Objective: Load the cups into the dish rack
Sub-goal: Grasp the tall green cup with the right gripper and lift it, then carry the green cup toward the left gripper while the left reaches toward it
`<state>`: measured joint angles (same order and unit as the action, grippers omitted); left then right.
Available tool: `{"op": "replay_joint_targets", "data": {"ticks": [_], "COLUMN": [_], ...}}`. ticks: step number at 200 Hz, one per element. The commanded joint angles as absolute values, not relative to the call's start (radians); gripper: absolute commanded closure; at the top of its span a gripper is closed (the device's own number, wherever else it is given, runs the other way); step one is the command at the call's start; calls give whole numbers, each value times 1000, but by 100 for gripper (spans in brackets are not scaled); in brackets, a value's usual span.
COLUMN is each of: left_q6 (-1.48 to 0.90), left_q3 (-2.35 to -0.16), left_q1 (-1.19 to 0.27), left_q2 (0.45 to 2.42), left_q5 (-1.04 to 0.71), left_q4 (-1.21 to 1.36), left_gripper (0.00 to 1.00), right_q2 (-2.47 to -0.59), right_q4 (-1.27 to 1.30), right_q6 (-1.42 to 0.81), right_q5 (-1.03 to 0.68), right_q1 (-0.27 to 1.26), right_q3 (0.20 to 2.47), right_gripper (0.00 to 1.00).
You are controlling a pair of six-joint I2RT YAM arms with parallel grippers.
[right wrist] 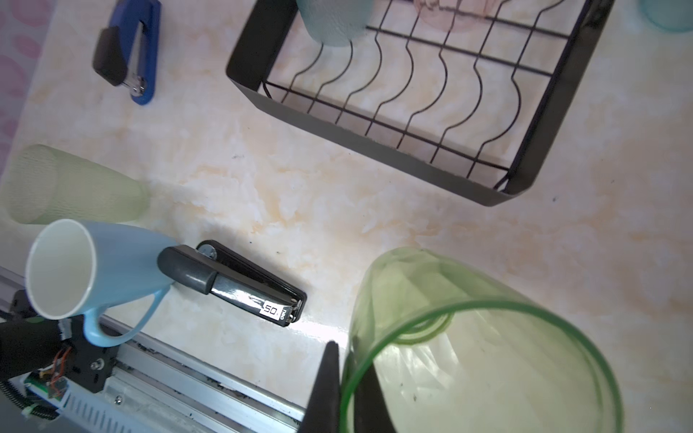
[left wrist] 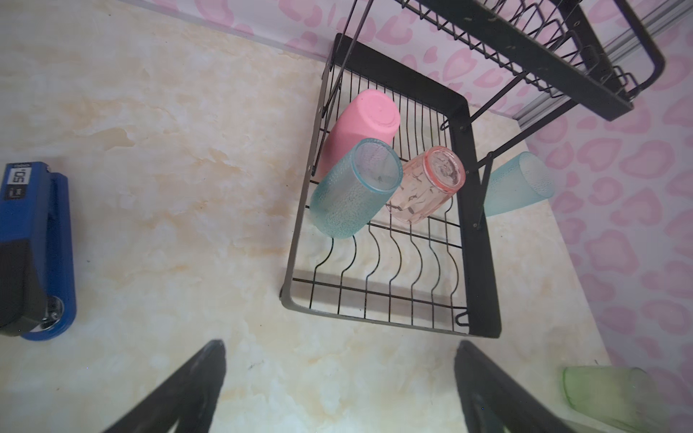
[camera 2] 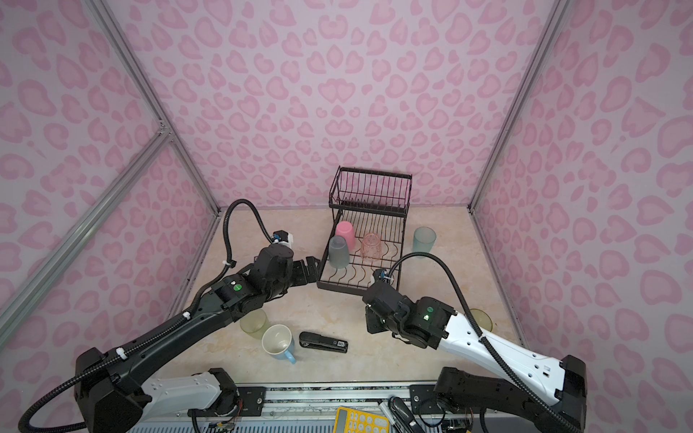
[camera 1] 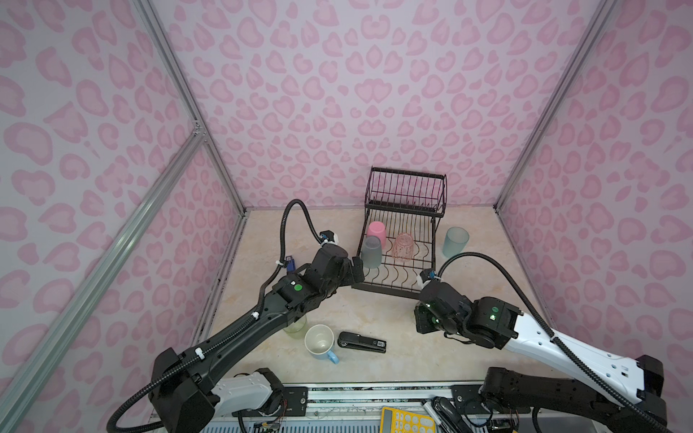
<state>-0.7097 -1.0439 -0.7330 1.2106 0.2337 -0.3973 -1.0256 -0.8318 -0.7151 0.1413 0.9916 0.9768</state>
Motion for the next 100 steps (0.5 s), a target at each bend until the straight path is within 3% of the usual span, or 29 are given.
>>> {"op": "replay_joint_targets", "data": {"ticks": [1, 62, 100], "left_q6": [-763, -955, -1135], "left_q3": [-1040, -1037, -1010], "left_q1": [-705, -604, -572], "left_q2": [1186, 1186, 1182], "left_q5": [118, -165, -301], "left_q4": [-377, -290, -161], "left_gripper": [3, 3, 3], "right_q2": [-1000, -942, -961], "right_q4": [-780, -330, -37], "right_q6": [-631, -530, -509], "right_q5": [120, -70, -47], "right_q1": [973, 870, 853], "right_q3": [1003, 968, 906], "right_gripper": [100, 100, 100]}}
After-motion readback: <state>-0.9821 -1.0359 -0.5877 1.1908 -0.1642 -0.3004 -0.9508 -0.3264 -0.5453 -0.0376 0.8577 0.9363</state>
